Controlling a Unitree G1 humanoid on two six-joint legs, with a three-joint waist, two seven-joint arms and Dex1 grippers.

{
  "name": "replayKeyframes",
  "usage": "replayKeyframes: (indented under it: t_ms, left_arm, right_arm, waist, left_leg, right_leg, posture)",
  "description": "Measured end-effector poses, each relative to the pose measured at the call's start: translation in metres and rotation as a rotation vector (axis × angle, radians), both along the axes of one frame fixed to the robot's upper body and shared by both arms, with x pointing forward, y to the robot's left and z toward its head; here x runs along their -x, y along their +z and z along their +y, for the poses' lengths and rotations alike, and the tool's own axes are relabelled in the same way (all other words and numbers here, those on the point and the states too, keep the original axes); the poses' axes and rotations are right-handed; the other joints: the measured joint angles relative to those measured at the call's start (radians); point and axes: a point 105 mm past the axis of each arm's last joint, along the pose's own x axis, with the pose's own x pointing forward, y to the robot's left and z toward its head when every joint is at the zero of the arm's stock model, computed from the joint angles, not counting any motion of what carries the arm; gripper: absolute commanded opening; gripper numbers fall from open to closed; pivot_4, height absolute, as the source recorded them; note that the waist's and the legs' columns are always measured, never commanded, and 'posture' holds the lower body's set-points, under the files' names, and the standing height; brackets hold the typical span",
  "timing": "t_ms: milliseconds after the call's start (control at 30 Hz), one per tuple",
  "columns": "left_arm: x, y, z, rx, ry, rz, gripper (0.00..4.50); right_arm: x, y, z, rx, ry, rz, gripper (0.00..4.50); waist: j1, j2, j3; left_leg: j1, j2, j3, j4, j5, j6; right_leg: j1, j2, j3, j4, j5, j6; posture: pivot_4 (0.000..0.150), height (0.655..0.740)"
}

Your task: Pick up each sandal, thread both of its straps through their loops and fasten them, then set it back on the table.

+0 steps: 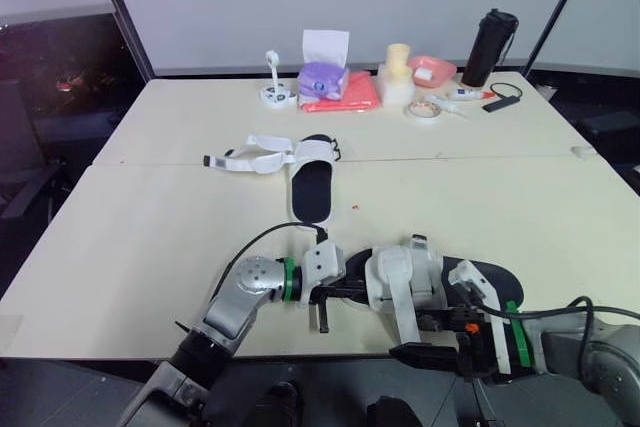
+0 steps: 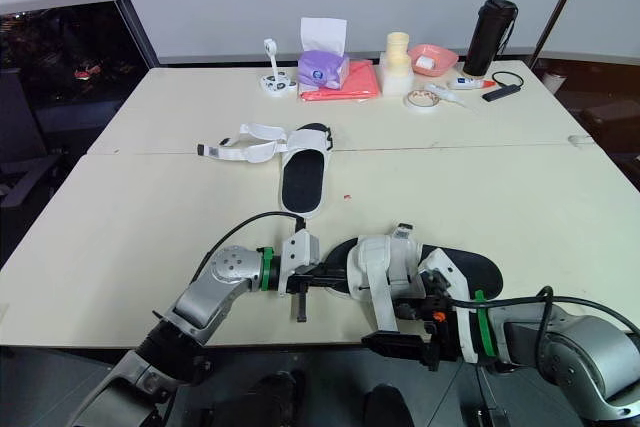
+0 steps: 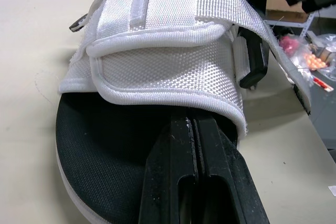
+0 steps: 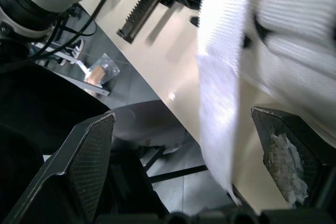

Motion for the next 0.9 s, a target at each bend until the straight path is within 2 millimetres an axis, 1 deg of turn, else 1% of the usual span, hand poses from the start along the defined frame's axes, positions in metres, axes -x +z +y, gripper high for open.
replayKeyframes:
  t_ms: [67,100,133,167,267,300,333,433,467,533,567,600,667,733,800,833,900]
  left_arm:
    - [0.000,0.000,0.000,0.000,0.001,0.002,0.00]
    - [0.000,0.000,0.000,-0.001,0.002,0.003,0.00]
    - [0.000,0.000,0.000,-0.002,0.002,0.005,0.00]
    - [0.001,0.000,0.000,-0.002,0.003,0.006,0.00]
    - [0.001,0.000,0.000,-0.001,0.006,0.006,0.00]
    - [0.001,0.000,0.000,-0.001,0.007,0.006,0.00]
    - [0.001,0.000,0.000,-0.001,0.008,0.007,0.00]
    - [0.001,0.000,0.000,-0.001,0.010,0.007,0.00]
    - [0.001,0.000,0.001,-0.002,0.011,0.007,0.00]
    - [0.001,0.000,0.001,-0.003,0.012,0.006,0.00]
    - [0.000,0.000,0.001,-0.002,0.013,0.007,0.00]
    - [0.001,0.000,0.000,-0.001,0.011,0.006,0.00]
    - [0.001,0.000,-0.001,0.001,0.008,0.007,0.00]
    - [0.001,0.000,-0.001,0.002,0.008,0.007,0.00]
    - [0.001,0.000,-0.001,0.003,0.008,0.006,0.00]
    - [0.001,0.000,-0.001,0.005,0.009,0.008,0.00]
    - [0.001,0.000,-0.002,0.007,0.010,0.009,0.00]
  right_arm:
    - [0.001,-0.004,0.005,0.003,0.005,0.015,3.68]
    - [0.002,-0.006,0.006,0.005,0.009,0.025,3.27]
    - [0.003,-0.008,0.008,0.008,0.013,0.031,2.68]
    - [0.004,-0.009,0.008,0.011,0.016,0.035,2.30]
    - [0.008,-0.012,0.007,0.028,0.021,0.046,0.67]
    - [0.008,-0.012,0.006,0.030,0.020,0.048,0.31]
    - [0.009,-0.012,0.006,0.030,0.021,0.047,0.05]
    - [0.007,-0.005,0.008,0.040,0.041,0.012,0.05]
    - [0.005,0.000,0.008,0.042,0.049,-0.008,0.05]
    - [-0.008,0.025,0.012,0.012,0.073,-0.091,0.05]
    - [-0.016,0.043,0.015,-0.006,0.089,-0.145,0.05]
    - [-0.021,0.056,0.016,-0.018,0.096,-0.189,0.05]
    - [-0.029,0.075,0.020,-0.044,0.109,-0.224,0.05]
    - [-0.039,0.086,0.023,-0.068,0.110,-0.234,0.05]
    - [-0.051,0.093,0.026,-0.087,0.100,-0.232,0.05]
    - [-0.055,0.093,0.027,-0.088,0.103,-0.226,0.05]
    - [-0.060,0.085,0.028,-0.066,0.097,-0.195,0.05]
  waist:
    - [0.000,0.000,0.000]
    - [0.000,0.000,0.000]
    - [0.000,0.000,0.000]
    - [0.000,0.000,0.000]
    - [0.000,0.000,0.000]
    - [0.000,0.000,0.000]
    - [0.000,0.000,0.000]
    - [0.000,0.000,0.000]
    - [-0.001,0.000,0.000]
    - [-0.002,0.001,0.000]
    - [-0.002,0.000,0.000]
    - [-0.001,0.000,0.000]
    - [0.001,0.000,0.000]
    - [0.000,0.000,0.000]
    - [0.000,0.000,0.000]
    - [0.001,0.000,0.000]
    - [0.002,0.000,0.000]
  left_leg:
    - [0.000,0.000,0.000,0.000,0.000,0.000]
    - [0.000,0.000,0.000,0.000,0.000,0.000]
    - [0.000,0.000,0.000,0.000,0.000,0.000]
    - [0.000,0.000,0.000,0.000,0.000,0.000]
    - [0.000,0.000,0.000,0.000,0.000,0.000]
    - [0.000,0.000,0.000,0.000,0.000,0.000]
    - [0.000,0.000,0.000,0.000,0.000,0.000]
    - [0.000,0.000,0.000,0.000,0.000,0.000]
    - [0.000,0.000,0.000,0.000,0.000,0.000]
    - [0.000,0.000,0.000,0.000,0.000,0.000]
    - [0.000,0.000,0.001,0.000,0.000,0.000]
    - [0.000,0.000,0.000,0.000,0.000,0.000]
    - [0.000,0.000,-0.001,0.000,0.000,0.000]
    - [-0.001,0.000,0.000,0.000,0.000,0.001]
    - [-0.001,0.000,0.000,0.000,0.000,0.001]
    - [-0.001,-0.001,-0.001,0.000,0.000,0.001]
    - [-0.001,-0.001,-0.001,0.000,0.000,0.001]
  right_leg:
    - [0.000,0.000,0.000,0.000,0.000,0.000]
    - [0.000,0.000,0.000,0.000,0.000,0.000]
    - [0.000,0.000,0.000,0.000,0.000,0.000]
    - [0.000,0.000,0.000,0.000,0.000,0.000]
    - [0.000,0.000,0.000,0.000,0.000,0.000]
    - [0.000,0.000,0.000,0.000,0.000,0.000]
    - [0.000,0.000,0.000,0.000,0.000,0.000]
    - [0.000,0.000,0.000,0.000,0.000,0.000]
    - [0.000,0.000,0.000,0.000,0.000,0.000]
    - [0.000,0.000,0.001,0.000,0.000,0.000]
    - [0.000,0.000,0.000,0.000,0.000,0.000]
    - [0.000,0.000,0.000,0.000,0.000,0.000]
    - [0.000,0.000,0.000,0.000,0.000,0.000]
    - [-0.001,0.000,0.000,0.000,0.000,0.000]
    - [-0.001,0.000,0.000,0.000,0.000,0.000]
    - [-0.001,0.000,0.000,0.000,0.000,0.000]
    - [-0.001,0.000,0.000,0.000,0.000,0.000]
  posture:
    - [0.150,0.7400]
    - [0.150,0.7400]
    - [0.150,0.7400]
    - [0.150,0.7400]
    - [0.150,0.7400]
    - [0.150,0.7400]
    - [0.150,0.7400]
    - [0.150,0.7400]
    - [0.150,0.7400]
    - [0.150,0.7400]
    - [0.150,0.7400]
    - [0.150,0.7400]
    - [0.150,0.7400]
    - [0.150,0.7400]
    - [0.150,0.7400]
    - [0.150,0.7400]
    - [0.150,0.7400]
